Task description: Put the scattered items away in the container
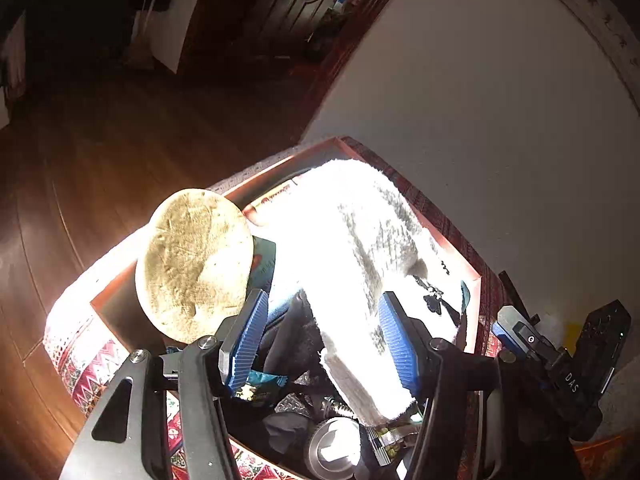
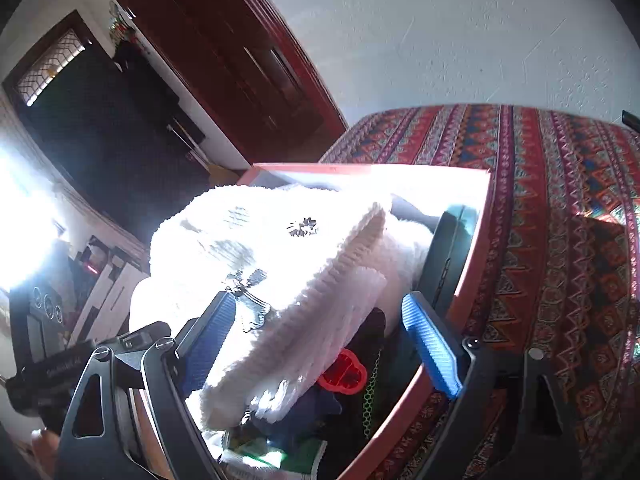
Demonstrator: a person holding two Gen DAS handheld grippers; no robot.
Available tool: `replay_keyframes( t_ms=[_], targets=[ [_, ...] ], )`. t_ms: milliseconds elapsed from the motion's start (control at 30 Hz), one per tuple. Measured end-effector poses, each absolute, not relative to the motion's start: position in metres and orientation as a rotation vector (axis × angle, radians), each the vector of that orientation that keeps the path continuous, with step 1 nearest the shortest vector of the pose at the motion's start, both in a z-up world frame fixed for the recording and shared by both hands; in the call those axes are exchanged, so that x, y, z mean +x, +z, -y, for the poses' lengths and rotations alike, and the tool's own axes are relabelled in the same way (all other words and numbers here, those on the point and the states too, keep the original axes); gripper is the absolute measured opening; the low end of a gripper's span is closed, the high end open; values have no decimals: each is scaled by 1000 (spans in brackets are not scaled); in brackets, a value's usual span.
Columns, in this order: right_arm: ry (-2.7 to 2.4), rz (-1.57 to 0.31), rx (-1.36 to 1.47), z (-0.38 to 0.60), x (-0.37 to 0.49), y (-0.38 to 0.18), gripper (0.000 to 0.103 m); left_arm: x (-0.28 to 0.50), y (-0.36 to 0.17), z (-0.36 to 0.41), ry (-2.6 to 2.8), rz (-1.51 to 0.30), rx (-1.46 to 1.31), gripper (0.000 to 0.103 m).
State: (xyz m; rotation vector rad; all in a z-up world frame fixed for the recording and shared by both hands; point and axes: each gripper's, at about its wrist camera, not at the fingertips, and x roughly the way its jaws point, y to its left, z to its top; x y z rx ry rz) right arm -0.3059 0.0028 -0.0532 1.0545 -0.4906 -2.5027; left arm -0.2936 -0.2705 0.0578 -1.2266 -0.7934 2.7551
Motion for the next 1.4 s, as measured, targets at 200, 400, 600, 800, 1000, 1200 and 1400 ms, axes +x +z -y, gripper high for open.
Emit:
replay_keyframes(
  t_ms=[200, 400, 600, 800, 1000, 1200, 1400],
  targets=[
    [-2666, 310, 747, -1, -280, 24, 72, -281, 90, 266, 2843, 724, -994, 73],
    [-2462, -15, 998, 111, -324, -18, 57, -288, 62, 262, 2830, 706, -1096, 73],
    [-2210, -582, 1379, 201, -350, -128, 66, -275, 46, 284, 2837, 702, -1115, 73],
    [-2298, -483, 1278, 190, -337, -109, 65, -272, 54, 271, 2860, 618, -1079, 73],
    [-2520, -231, 920, 122, -251, -30, 75, -242, 89, 236, 2948, 429, -915, 73],
    [-2710, -70, 715, 37, -171, 24, 82, -201, 120, 183, 2946, 331, -778, 76],
    [-2839, 40, 616, -30, -101, 45, 84, -155, 141, 117, 2909, 156, -700, 81]
  ],
)
